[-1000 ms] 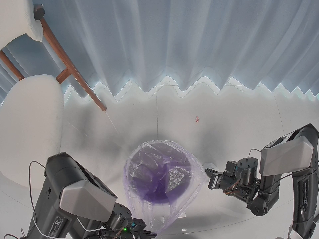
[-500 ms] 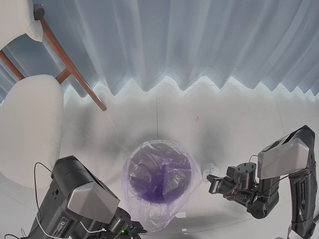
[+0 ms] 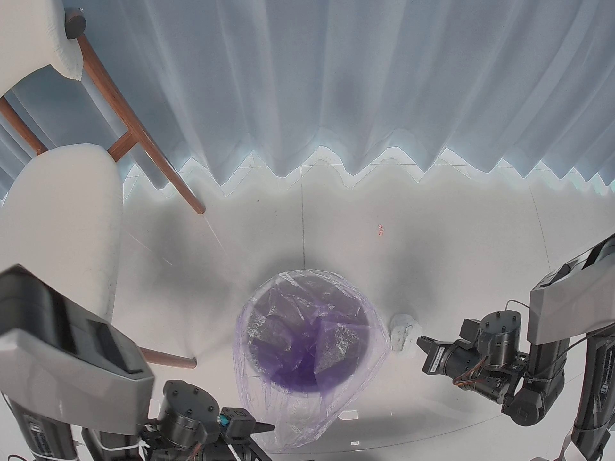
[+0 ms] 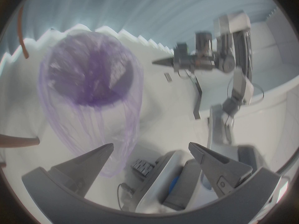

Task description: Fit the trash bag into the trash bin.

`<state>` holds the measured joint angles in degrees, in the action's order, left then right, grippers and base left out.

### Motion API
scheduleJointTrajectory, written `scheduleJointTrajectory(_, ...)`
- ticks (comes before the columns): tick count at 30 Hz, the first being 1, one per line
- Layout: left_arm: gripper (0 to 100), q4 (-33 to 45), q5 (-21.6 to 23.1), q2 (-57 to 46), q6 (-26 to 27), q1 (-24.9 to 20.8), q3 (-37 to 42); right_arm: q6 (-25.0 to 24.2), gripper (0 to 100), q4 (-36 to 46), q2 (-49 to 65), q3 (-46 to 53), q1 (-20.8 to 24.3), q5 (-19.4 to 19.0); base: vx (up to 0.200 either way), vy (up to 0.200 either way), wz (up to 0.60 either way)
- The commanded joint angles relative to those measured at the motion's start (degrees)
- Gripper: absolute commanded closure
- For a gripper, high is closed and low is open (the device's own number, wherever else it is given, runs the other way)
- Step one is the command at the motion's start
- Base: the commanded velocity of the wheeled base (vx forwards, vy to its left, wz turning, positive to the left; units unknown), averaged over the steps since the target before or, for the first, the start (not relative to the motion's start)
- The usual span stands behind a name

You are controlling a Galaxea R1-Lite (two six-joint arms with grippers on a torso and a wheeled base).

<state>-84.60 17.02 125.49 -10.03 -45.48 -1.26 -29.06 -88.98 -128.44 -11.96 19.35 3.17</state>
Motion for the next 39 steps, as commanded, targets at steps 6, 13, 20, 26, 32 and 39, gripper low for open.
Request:
scheduleJointTrajectory(6,0,7.3,-14.6,-22.7,-15.0,5.9,1.3,-6.9,100,-0.9,9.8,10.7,0.3,5.3,0.0,0.0,0.0)
scheduleJointTrajectory(13,0,11.7,-18.2,-22.0,-16.4,17.0,1.3,-12.6,100,-0.8,12.2,11.9,3.7,12.6,0.0,0.0,0.0)
scheduleJointTrajectory(20,0,14.8,-18.4,-18.4,-16.2,17.4,1.3,-12.3,100,-0.8,12.2,12.0,5.4,13.7,0.0,0.0,0.0)
scheduleJointTrajectory(26,0,9.5,-18.4,-10.8,-16.1,16.1,1.3,-12.3,100,-0.8,11.9,12.0,5.4,13.7,0.0,0.0,0.0)
scheduleJointTrajectory(32,0,5.9,-18.3,-5.0,-15.9,15.1,1.3,-12.2,100,-0.8,11.9,12.0,5.4,13.7,0.0,0.0,0.0)
scheduleJointTrajectory(39,0,-1.8,-18.0,4.1,-16.2,15.9,1.3,-12.1,100,-0.8,12.0,12.0,5.4,13.6,0.0,0.0,0.0)
